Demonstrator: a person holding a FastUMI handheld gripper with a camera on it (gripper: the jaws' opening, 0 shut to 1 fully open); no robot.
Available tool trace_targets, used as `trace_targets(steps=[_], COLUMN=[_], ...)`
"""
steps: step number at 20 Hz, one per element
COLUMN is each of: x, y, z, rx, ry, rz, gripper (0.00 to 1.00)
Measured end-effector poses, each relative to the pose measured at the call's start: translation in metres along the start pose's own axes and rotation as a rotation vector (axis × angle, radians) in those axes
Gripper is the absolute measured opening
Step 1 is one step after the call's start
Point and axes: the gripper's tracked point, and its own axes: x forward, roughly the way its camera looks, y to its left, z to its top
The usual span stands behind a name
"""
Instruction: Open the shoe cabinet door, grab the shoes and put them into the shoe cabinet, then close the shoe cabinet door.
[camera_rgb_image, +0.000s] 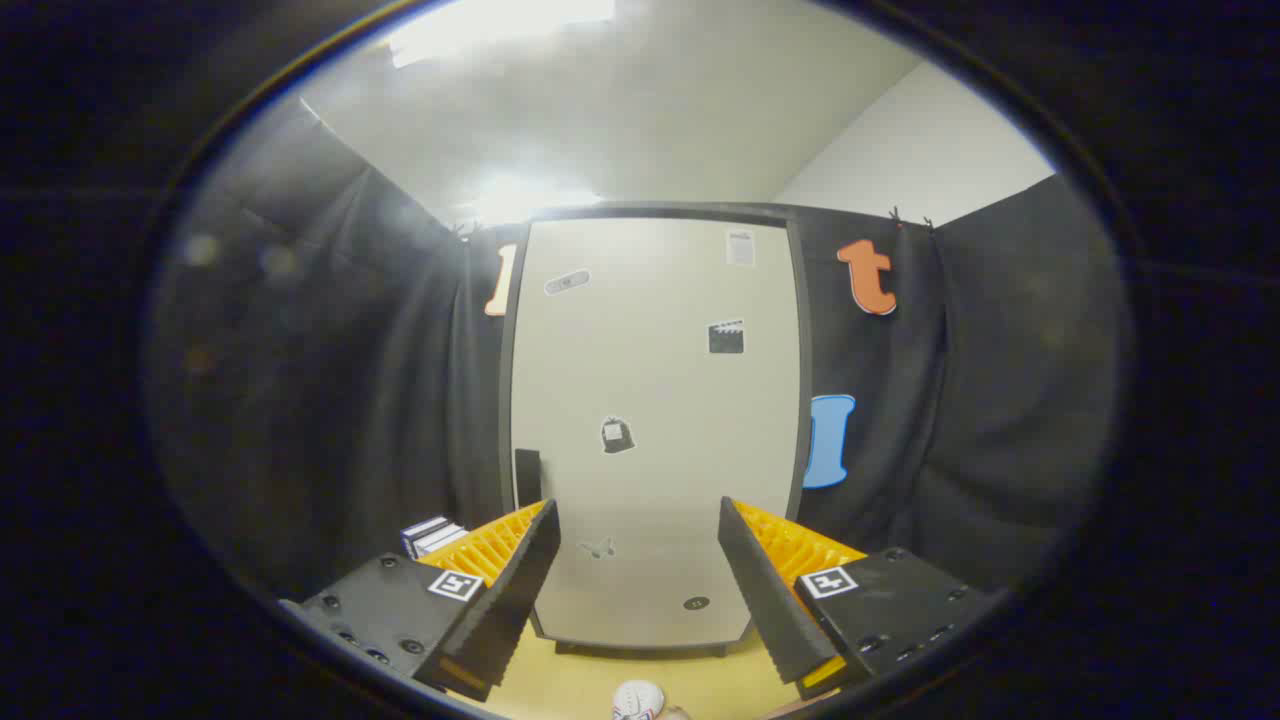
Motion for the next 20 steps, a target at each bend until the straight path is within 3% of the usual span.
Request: trace_targets(steps=[10, 20], x=[0.013, 0.017], y=[0.004, 0.005], z=[-0.014, -0.015], rx=[-0.008, 0.007], ry=[0.044, 0.052], rz=[-0.051, -0.045], gripper=[0.99, 0.99])
